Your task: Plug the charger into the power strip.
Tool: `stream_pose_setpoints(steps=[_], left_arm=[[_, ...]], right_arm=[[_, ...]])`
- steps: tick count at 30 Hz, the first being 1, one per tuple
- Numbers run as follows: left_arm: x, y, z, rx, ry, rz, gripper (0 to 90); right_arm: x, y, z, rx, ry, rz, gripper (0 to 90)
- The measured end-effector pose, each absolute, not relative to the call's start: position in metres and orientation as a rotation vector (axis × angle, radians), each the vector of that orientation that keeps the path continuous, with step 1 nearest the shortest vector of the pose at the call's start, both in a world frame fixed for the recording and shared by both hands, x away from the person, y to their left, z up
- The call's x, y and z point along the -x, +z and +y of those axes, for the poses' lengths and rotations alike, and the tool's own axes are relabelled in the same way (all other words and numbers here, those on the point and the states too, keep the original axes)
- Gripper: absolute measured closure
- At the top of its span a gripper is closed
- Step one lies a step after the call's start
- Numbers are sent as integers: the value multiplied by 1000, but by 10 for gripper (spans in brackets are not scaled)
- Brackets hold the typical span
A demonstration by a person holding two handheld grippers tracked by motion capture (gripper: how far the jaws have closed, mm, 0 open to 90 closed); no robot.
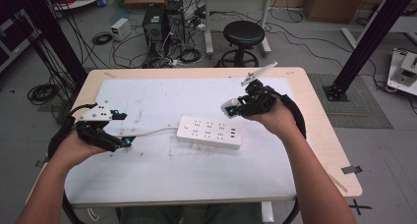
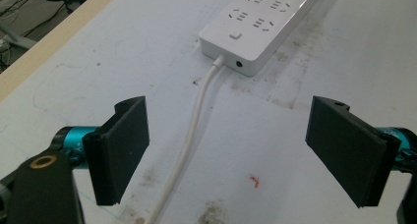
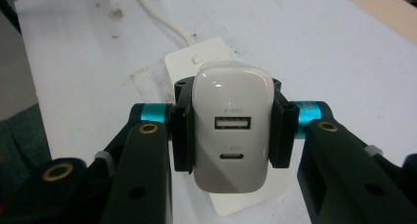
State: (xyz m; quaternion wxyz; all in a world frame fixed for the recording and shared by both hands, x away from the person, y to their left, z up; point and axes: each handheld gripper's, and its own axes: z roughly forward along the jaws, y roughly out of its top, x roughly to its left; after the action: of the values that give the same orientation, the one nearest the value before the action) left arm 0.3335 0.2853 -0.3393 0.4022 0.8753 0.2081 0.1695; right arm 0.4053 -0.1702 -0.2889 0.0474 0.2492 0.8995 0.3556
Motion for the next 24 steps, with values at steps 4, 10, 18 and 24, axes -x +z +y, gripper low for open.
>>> stream_pose_setpoints(steps=[4, 10, 18, 24], left_arm=[[-333, -342, 290, -2209, 426, 518, 166], [-332, -346, 289, -2217, 415, 524, 167], [-333, -350, 284, -2217, 412, 522, 167], [-334, -354, 283, -2229, 404, 518, 167]], right_arm=[[-421, -299, -154, -688, 976, 2822, 634], [-434, -314, -145, -603, 821, 2911, 634], [-444, -333, -134, -549, 667, 2984, 634], [-450, -344, -127, -486, 588, 3025, 635]])
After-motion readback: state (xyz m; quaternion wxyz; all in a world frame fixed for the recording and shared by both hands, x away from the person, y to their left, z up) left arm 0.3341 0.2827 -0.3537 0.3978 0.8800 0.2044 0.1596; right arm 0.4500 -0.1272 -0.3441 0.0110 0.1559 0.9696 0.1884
